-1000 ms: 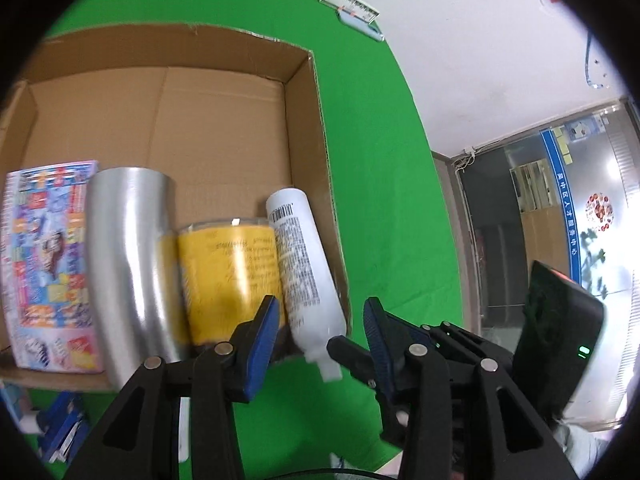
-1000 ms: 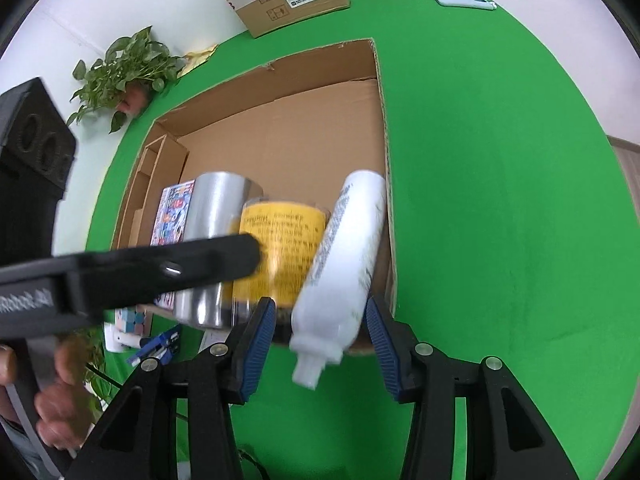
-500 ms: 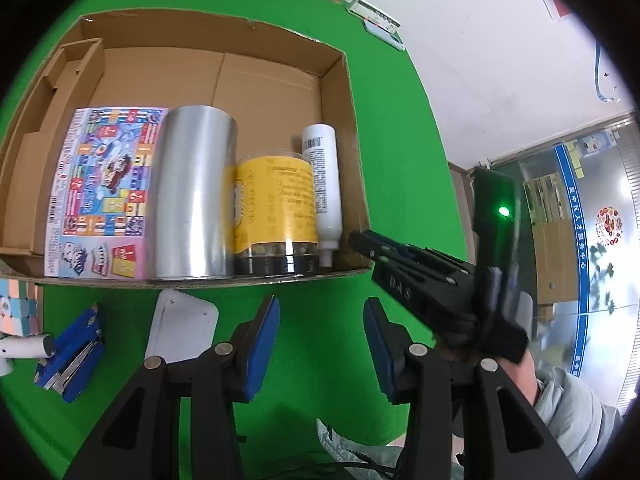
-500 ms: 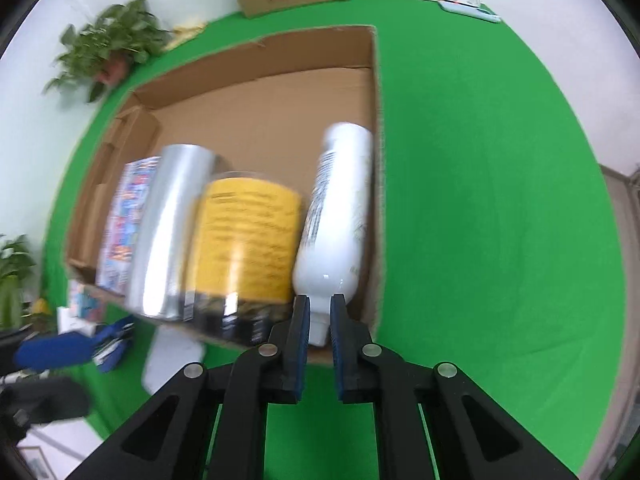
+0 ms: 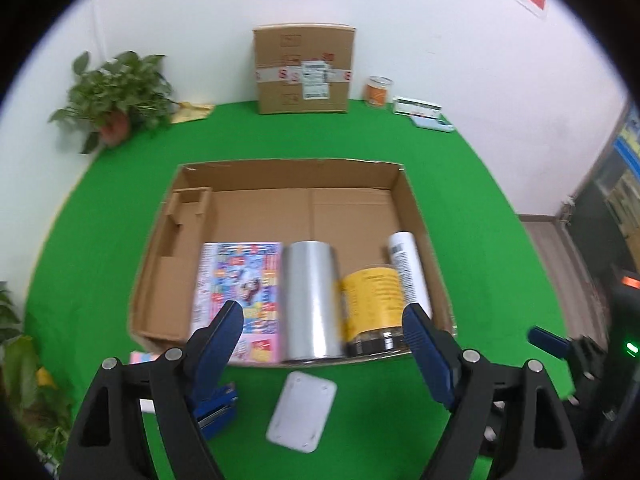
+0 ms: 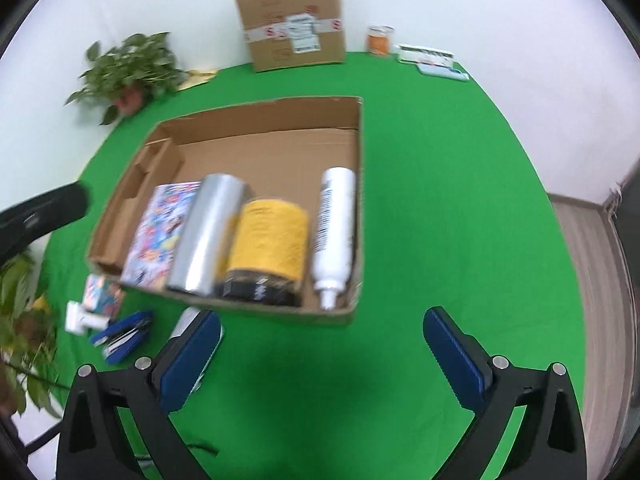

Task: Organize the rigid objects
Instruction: 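Open both grippers and withdraw them toward the white plastic case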

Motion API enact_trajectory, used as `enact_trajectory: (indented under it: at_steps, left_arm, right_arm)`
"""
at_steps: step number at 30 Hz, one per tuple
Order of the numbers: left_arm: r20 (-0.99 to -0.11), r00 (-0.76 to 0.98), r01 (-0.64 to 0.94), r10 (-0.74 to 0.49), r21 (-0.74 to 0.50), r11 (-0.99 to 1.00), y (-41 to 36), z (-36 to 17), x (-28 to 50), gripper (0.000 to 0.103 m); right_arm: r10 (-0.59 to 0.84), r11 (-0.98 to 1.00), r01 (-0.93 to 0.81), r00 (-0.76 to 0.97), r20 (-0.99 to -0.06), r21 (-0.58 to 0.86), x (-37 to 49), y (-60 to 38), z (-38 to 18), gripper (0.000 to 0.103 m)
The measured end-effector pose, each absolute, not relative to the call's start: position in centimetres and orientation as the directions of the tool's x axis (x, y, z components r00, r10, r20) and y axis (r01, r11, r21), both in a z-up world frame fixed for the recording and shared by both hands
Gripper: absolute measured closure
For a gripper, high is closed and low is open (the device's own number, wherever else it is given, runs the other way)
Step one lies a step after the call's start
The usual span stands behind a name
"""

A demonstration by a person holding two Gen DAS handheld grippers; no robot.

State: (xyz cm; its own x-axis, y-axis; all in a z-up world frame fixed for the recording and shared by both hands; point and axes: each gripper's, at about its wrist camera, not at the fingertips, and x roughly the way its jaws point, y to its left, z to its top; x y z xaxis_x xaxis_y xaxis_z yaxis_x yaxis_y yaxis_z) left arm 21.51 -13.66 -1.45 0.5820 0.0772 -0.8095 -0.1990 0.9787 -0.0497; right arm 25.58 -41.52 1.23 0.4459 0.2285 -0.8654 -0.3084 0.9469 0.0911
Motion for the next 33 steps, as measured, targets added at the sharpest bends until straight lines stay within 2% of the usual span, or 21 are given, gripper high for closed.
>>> enact_trajectory:
  at_steps: [7, 8, 9, 10, 11, 12, 14, 16, 17, 18, 19, 20, 24, 33]
  left_arm:
    - [-0.823, 0.528, -0.262, 0.209, 0.077, 0.962, -13.1, -1.4, 17.9, 0.022]
    - [-0.828, 0.521, -0.262, 0.209, 0.078, 0.962, -12.8, -1.6, 17.3, 0.027]
    - [-0.832, 0.517, -0.261, 0.199, 0.068, 0.963, -12.4, -1.7, 16.8, 0.053]
    - [-0.845, 0.507, -0.255, 0.172, 0.044, 0.966, -11.9, -2.0, 16.2, 0.074]
    - [-0.859, 0.489, -0.252, 0.155, 0.032, 0.967, -11.5, -2.3, 16.0, 0.101]
    - [-0.871, 0.466, -0.259, 0.154, 0.032, 0.965, -11.0, -2.8, 15.5, 0.1]
    - [-0.871, 0.46, -0.277, 0.174, 0.046, 0.96, -10.1, -3.2, 14.7, 0.1]
    - [-0.867, 0.466, -0.28, 0.176, 0.044, 0.959, -9.4, -3.7, 14.2, 0.068]
    - [-0.871, 0.455, -0.288, 0.188, 0.055, 0.956, -8.8, -4.2, 14.1, 0.025]
    - [-0.865, 0.446, -0.318, 0.23, 0.087, 0.944, -8.2, -4.6, 14.0, 0.009]
    - [-0.855, 0.448, -0.338, 0.262, 0.109, 0.935, -7.7, -4.8, 13.9, 0.009]
    - [-0.851, 0.447, -0.343, 0.275, 0.12, 0.932, -7.0, -5.0, 13.8, 0.009]
    - [-0.875, 0.437, -0.308, 0.208, 0.072, 0.949, -4.2, -6.4, 13.6, 0.009]
    - [-0.934, 0.354, -0.245, 0.043, -0.048, 0.968, 1.0, -11.3, 11.8, 0.009]
  right_arm:
    - [0.27, 0.933, -0.34, 0.445, -0.854, 0.118, 22.5, -40.3, 3.5, 0.001]
    - [0.279, 0.931, -0.341, 0.444, -0.852, 0.127, 22.2, -40.2, 3.6, 0.001]
    - [0.292, 0.927, -0.348, 0.435, -0.852, 0.14, 22.0, -40.0, 3.7, 0.001]
    - [0.307, 0.921, -0.358, 0.419, -0.855, 0.156, 21.8, -39.9, 3.6, 0.002]
    - [0.324, 0.913, -0.37, 0.398, -0.858, 0.172, 21.7, -39.6, 3.4, 0.009]
    - [0.341, 0.904, -0.385, 0.383, -0.859, 0.188, 21.3, -39.2, 3.2, 0.023]
    - [0.342, 0.894, -0.411, 0.371, -0.863, 0.177, 20.5, -38.3, 2.9, 0.035]
    - [0.34, 0.892, -0.417, 0.367, -0.866, 0.173, 19.9, -37.7, 2.8, 0.035]
    - [0.348, 0.892, -0.413, 0.367, -0.862, 0.184, 19.6, -37.5, 2.9, 0.028]
    - [0.347, 0.897, -0.399, 0.372, -0.861, 0.189, 19.2, -37.3, 3.0, 0.009]
    - [0.338, 0.908, -0.373, 0.387, -0.858, 0.19, 18.8, -37.2, 3.0, 0.001]
    - [0.332, 0.916, -0.354, 0.397, -0.856, 0.191, 18.7, -37.2, 3.0, 0.001]
    - [0.306, 0.939, -0.26, 0.329, -0.893, 0.226, 18.5, -35.9, 1.1, 0.001]
    - [0.257, 0.958, -0.176, 0.165, -0.952, 0.228, 17.1, -30.1, -5.0, 0.001]
